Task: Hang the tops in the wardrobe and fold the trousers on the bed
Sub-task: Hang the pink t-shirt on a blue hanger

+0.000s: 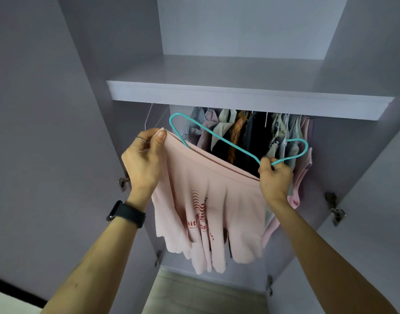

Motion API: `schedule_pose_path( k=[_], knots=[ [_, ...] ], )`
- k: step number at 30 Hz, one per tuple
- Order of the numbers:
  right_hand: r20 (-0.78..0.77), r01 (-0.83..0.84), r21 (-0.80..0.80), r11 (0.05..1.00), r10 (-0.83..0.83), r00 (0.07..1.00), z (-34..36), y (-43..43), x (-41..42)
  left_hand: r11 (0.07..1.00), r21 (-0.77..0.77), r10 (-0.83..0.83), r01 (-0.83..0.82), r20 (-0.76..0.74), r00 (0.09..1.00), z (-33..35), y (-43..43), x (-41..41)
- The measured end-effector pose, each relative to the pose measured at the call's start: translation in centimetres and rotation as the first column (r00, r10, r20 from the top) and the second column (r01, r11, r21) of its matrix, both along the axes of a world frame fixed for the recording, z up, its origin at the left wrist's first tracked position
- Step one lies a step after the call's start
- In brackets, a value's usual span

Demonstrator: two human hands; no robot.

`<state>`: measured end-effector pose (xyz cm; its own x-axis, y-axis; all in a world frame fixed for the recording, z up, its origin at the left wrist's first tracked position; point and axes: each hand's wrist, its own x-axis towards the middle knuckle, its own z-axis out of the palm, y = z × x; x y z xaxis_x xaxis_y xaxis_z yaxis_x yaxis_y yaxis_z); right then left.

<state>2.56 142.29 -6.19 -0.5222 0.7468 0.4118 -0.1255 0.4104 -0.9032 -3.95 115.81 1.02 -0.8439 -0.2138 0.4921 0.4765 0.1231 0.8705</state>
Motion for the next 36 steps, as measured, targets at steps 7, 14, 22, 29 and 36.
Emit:
schedule_pose_path(
  k=[7,14,22,29,36],
  knots=[
    [0.05,-0.095,0.179,0.979,0.087,0.995,0.0,-0.3,1.0,0.993,0.103,0.056,-0.058,0.021,0.998,0.6,-0.2,-0.3],
    [0.185,-0.054,0.55,0.833,-0.058,0.981,-1.1,-0.1,2.5,0.995,0.095,0.015,-0.009,-0.062,0.998,2.2,1.4,0.9],
    [0.368,-0.289,0.659,0.694,0.038,0.929,10.5,-1.9,-0.6,0.796,-0.589,-0.188,0.137,-0.025,0.982,5.1,1.1,-1.8],
    [0.485,-0.439,0.683,0.584,0.086,0.87,13.1,-3.2,-3.8,0.768,-0.603,-0.217,0.215,0.071,0.974,3.2,-0.3,-2.0],
    [0.568,-0.55,0.628,0.55,0.159,0.807,13.5,-4.9,-4.4,0.581,-0.737,-0.209,0.345,0.274,0.939,3.9,-1.1,-1.3]
  ],
)
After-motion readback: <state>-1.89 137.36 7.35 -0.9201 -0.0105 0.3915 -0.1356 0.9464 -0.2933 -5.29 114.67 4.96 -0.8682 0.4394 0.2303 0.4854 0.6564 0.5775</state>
